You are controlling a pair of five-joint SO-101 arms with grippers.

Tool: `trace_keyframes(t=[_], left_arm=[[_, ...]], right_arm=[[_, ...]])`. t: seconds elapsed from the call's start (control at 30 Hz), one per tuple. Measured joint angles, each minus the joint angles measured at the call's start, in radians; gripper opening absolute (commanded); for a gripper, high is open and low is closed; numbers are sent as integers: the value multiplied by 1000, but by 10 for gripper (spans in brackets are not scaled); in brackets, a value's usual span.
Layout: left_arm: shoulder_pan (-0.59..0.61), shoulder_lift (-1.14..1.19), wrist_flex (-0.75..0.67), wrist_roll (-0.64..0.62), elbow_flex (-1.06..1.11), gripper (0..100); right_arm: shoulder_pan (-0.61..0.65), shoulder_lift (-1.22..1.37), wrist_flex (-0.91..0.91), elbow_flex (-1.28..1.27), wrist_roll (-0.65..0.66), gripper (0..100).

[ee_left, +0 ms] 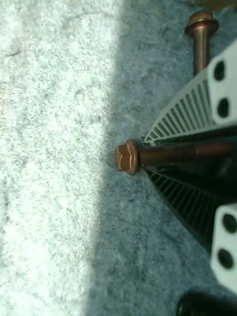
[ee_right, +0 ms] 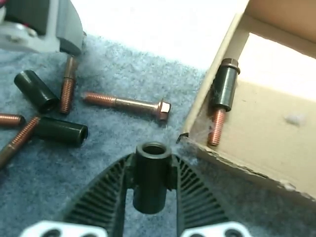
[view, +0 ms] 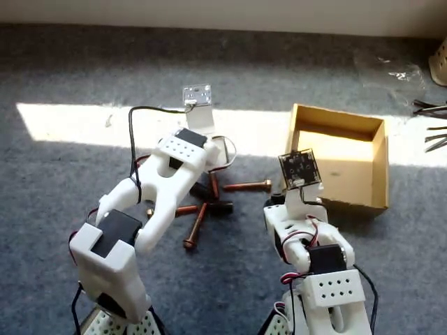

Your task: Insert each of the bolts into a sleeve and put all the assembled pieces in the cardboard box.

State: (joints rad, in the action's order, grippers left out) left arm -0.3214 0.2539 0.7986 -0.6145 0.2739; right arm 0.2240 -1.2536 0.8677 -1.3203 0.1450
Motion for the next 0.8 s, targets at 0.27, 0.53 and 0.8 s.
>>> trace_keyframes(t=[0.27, 0.53, 0.8], left_arm=[[0, 0, 6, 0, 26, 78], [0, 8, -15, 0, 26, 78], [-2, 149, -11, 0, -68, 77]], right_arm=[[0, 0, 0, 0, 0, 5], [0, 0, 0, 0, 0, 5], [0, 0, 0, 0, 0, 5]])
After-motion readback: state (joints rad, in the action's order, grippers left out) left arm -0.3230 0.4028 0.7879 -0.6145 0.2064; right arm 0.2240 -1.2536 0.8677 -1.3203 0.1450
